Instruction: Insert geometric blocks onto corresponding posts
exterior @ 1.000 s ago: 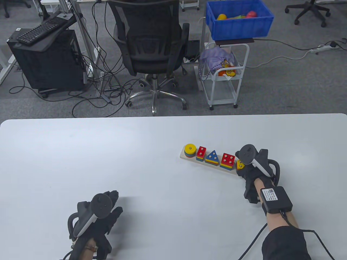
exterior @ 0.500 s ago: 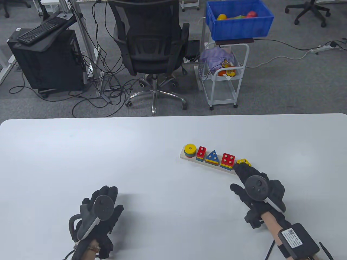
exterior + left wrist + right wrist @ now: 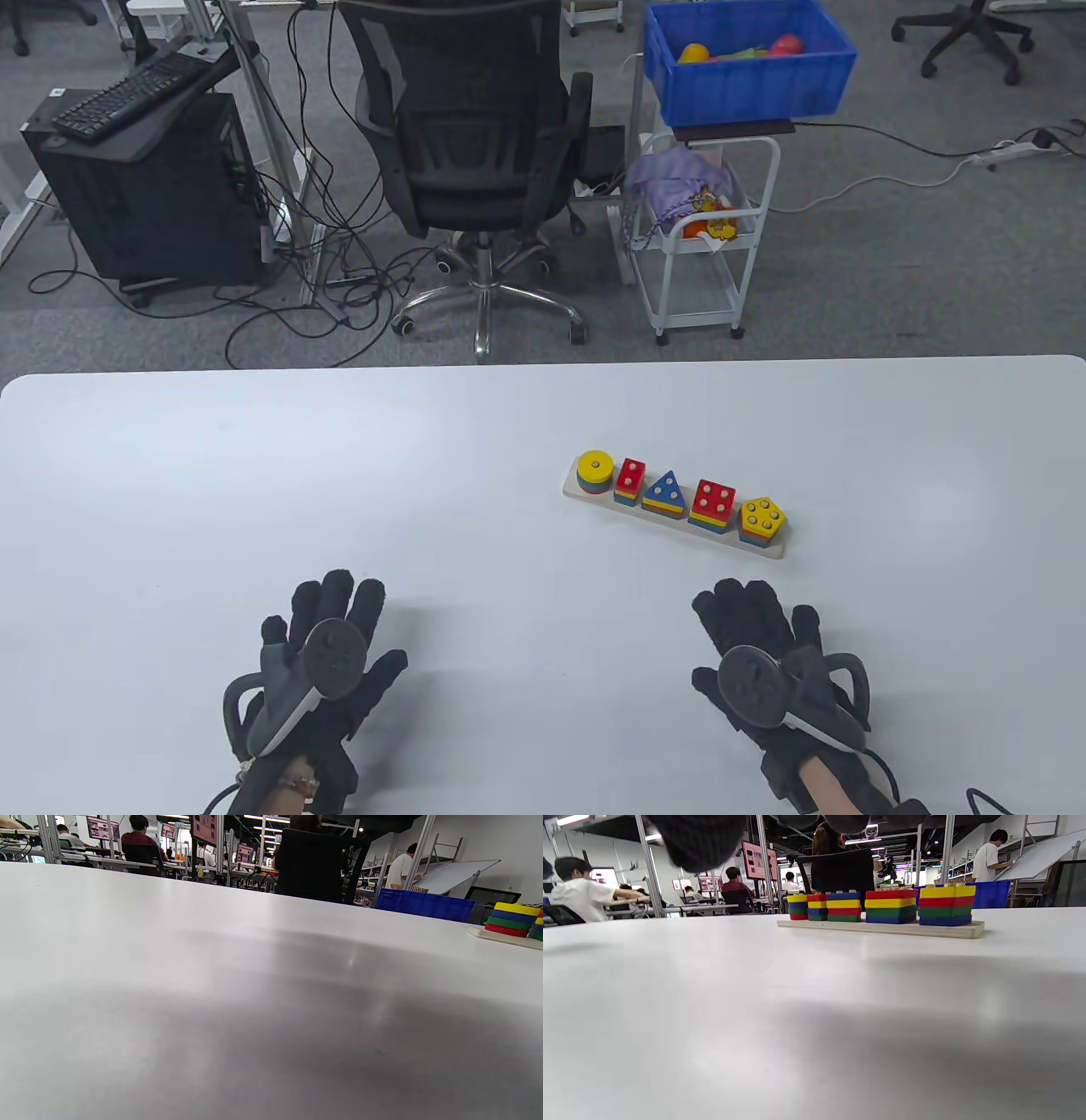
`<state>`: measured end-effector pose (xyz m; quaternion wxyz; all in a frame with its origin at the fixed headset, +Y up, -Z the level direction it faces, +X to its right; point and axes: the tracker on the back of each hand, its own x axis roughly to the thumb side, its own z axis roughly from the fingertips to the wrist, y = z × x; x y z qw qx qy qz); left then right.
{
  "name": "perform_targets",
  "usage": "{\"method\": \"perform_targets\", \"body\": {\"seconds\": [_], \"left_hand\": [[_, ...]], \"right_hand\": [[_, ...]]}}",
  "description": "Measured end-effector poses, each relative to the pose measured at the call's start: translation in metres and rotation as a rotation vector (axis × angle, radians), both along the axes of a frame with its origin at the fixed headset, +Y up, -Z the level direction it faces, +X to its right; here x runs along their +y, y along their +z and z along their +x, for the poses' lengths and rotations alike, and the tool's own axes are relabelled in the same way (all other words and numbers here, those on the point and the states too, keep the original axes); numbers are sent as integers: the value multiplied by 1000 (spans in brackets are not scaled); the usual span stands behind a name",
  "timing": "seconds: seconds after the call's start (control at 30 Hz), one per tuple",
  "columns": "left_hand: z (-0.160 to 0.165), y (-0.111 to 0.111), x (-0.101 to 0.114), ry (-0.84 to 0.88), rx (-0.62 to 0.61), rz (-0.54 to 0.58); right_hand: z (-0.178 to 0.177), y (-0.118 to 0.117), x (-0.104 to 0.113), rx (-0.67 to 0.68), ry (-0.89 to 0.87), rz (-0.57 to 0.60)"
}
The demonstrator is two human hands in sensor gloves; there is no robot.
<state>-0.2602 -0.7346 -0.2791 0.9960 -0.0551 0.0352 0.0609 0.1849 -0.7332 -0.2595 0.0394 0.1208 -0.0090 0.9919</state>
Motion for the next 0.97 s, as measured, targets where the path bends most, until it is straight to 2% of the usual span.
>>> {"method": "perform_targets", "body": {"seconds": [0.07,0.2,0.97], "left_hand": [[2,0,-1,-19,-9,-4],[6,1,-1,-23,-17,-8],[1,-1,-4,-57,11,-55]], "right_hand": [[1,-3,-5,9,30,22],[4,-6,-11,5,28,-4],[8,-4,-17,39,47,-89]]}}
